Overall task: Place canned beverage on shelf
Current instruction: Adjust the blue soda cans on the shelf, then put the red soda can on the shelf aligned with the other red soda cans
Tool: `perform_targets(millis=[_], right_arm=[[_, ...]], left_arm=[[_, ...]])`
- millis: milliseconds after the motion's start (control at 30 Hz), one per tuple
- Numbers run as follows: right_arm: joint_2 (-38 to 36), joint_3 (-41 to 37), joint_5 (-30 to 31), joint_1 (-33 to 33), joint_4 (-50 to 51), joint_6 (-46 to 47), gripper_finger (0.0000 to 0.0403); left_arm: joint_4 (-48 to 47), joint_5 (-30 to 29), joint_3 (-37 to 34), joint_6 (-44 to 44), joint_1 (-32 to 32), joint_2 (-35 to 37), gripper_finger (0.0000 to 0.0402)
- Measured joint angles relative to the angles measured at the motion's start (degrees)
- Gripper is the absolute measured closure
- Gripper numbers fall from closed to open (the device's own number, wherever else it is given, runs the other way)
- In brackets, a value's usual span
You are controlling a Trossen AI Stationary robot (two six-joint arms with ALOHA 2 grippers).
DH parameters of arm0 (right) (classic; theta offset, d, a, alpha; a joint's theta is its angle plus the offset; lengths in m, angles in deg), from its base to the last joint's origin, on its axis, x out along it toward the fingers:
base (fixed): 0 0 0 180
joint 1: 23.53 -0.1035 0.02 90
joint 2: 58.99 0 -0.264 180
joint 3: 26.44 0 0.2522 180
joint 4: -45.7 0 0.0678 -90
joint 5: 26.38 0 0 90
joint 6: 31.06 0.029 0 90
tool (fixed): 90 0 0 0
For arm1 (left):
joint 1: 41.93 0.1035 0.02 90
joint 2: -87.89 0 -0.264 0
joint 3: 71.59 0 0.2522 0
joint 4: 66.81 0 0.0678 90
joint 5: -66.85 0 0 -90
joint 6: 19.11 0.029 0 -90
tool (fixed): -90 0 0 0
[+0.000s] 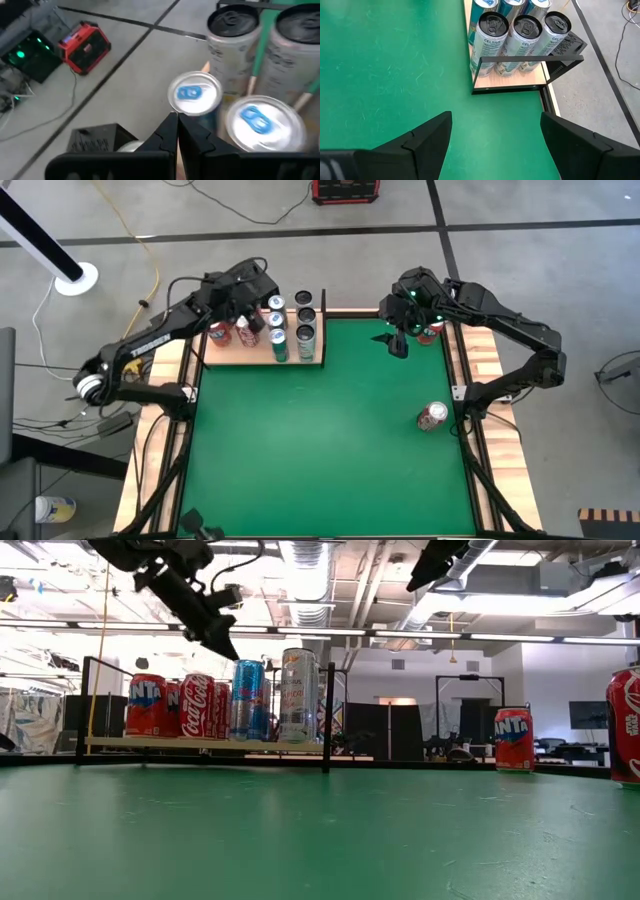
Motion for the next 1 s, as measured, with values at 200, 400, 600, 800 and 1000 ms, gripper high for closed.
perform_targets(millis=[200,400,600,800,1000], right_arm=[[0.0,0.0,0.0,0.0,0.0,0.0,0.0075],[0.0,0.0,0.0,0.0,0.1,0.0,0.0075],[0.0,0.0,0.0,0.0,0.1,0.4,0.0075],[0.0,0.0,0.0,0.0,0.1,0.5,0.0075],[0.0,0.0,0.0,-0.1,0.2,1.1,0.0075]], left_arm=[[-3.3,-0.1,-3.1,-3.2,-2.4,1.6,0.0401],[-3.2,-0.3,-4.6,-4.3,-5.0,1.5,0.0401],[-3.5,-0.4,-4.7,-5.0,-6.3,1.6,0.0402],[-3.2,-0.4,-4.7,-5.5,-6.7,1.6,0.0401],[-3.2,-4.5,-4.7,-4.6,-6.7,2.4,0.0401]])
